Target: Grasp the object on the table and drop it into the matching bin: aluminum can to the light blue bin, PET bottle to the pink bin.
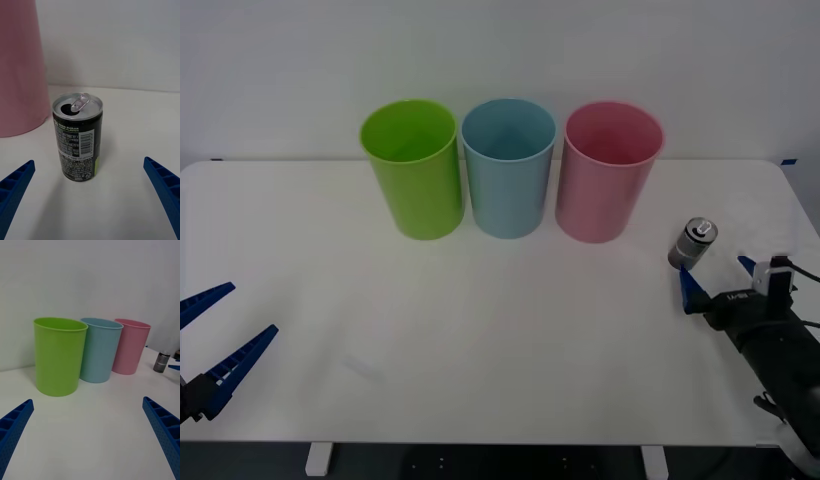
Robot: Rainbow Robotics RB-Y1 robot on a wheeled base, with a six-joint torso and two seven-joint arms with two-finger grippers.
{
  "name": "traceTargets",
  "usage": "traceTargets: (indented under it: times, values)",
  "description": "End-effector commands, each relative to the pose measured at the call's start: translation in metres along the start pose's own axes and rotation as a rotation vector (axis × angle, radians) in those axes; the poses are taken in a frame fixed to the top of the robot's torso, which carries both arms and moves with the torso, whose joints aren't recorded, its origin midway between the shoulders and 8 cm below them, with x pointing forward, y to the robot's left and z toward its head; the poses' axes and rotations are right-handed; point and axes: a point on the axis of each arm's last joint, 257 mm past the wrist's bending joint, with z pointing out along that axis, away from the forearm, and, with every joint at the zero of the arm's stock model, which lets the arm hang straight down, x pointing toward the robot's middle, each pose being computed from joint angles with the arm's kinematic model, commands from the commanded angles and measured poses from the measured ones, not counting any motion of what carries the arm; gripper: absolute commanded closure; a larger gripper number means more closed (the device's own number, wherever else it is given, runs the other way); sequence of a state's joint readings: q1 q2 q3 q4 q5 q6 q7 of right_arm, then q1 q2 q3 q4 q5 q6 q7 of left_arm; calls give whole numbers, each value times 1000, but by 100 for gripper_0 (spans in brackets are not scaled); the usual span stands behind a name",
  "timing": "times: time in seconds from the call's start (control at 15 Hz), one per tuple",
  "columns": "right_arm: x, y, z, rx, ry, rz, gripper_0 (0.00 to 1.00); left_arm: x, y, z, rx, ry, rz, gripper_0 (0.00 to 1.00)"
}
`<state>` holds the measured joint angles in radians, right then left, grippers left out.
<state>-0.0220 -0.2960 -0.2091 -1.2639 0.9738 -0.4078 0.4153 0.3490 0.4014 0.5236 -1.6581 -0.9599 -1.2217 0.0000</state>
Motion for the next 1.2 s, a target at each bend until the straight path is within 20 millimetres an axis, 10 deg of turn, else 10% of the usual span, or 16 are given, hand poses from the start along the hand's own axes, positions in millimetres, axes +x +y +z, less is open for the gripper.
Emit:
traceTargets:
  times: [0.07,1.2]
  values:
    - [-3,2,10,20,7,-2,0,0,0,0,0,0,0,0]
    - [-1,12,73,31,60,20,0,0,0,0,0,0,0,0]
